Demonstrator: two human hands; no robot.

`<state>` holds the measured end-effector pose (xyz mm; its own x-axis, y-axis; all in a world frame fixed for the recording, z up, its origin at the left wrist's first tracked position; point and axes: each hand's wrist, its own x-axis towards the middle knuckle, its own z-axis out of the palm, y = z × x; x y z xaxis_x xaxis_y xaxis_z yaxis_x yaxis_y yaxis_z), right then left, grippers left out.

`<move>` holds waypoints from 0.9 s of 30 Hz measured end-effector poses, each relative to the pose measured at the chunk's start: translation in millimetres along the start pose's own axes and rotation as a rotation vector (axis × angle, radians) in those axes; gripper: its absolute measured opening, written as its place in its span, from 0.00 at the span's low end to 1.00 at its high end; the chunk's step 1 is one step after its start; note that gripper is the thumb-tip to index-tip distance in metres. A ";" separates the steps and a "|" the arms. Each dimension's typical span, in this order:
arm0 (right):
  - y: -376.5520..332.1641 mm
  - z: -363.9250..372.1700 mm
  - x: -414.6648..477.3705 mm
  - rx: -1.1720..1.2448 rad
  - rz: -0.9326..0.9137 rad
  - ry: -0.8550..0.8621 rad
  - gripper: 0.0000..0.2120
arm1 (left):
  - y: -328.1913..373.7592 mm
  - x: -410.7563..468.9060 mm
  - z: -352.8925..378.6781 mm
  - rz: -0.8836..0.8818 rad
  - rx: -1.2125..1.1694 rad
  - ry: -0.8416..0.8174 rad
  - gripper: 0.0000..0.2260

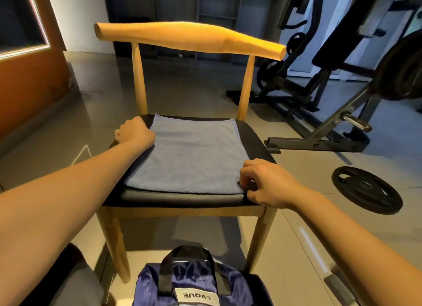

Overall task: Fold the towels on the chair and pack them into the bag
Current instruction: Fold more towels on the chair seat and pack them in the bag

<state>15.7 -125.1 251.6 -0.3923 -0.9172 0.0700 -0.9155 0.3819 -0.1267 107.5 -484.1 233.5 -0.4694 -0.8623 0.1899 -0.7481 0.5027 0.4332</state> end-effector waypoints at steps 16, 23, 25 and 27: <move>3.1 2.5 -11.2 -0.021 -0.035 0.037 0.11 | -1.3 -38.8 5.8 0.671 0.348 -0.400 0.44; -0.3 4.2 -18.0 -0.166 -0.058 0.096 0.08 | -30.4 -78.5 -18.4 0.759 0.339 -0.464 0.47; -2.1 8.8 -18.7 -0.281 -0.055 0.139 0.06 | -44.9 -90.4 -26.8 0.838 0.349 -0.462 0.45; -1.3 15.2 -19.2 -0.363 -0.036 0.157 0.08 | -57.3 -101.4 -33.4 0.904 0.357 -0.430 0.44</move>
<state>25.8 -109.7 235.4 -0.3425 -0.9128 0.2225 -0.8900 0.3911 0.2344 213.7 -427.5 218.9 -0.9939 -0.1004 -0.0452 -0.1000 0.9949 -0.0101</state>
